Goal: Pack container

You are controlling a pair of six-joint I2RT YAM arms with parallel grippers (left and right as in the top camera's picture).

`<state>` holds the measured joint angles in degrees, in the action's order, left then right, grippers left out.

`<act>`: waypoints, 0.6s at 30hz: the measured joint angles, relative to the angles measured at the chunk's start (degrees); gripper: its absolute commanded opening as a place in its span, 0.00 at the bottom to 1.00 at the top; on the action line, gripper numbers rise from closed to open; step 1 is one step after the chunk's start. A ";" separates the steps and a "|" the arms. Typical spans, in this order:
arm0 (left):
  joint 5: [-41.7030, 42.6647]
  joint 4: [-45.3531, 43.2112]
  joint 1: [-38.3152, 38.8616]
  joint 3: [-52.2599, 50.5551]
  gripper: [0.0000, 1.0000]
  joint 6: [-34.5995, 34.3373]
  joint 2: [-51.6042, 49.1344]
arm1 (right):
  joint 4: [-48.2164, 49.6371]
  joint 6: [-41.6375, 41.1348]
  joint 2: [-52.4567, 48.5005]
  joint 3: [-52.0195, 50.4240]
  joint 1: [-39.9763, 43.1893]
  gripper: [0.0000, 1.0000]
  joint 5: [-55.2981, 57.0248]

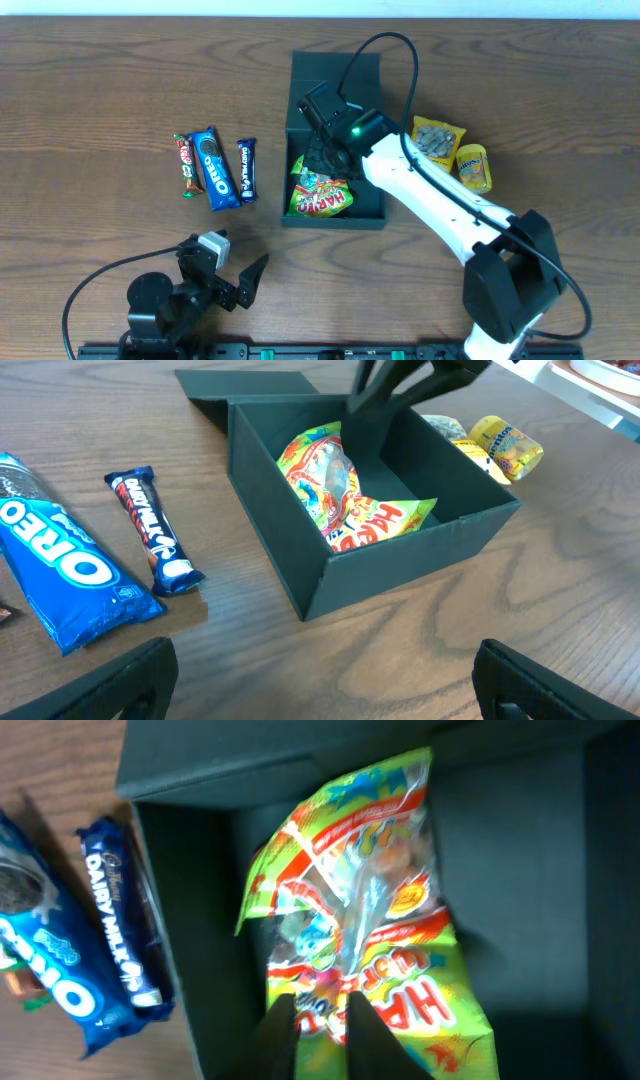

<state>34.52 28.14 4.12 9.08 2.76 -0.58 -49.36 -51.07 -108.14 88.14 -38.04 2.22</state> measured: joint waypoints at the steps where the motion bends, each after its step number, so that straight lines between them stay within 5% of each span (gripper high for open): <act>1: 0.00 0.00 0.00 0.00 0.95 0.00 0.00 | 0.09 0.83 -0.15 0.00 0.07 0.05 0.70; 18: 0.00 0.00 0.00 0.00 0.95 0.00 0.00 | 4.42 5.14 -13.31 0.50 0.33 0.02 5.75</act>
<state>34.52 28.14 4.12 9.08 2.76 -0.58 -44.95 -45.93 -121.45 88.64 -37.71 7.97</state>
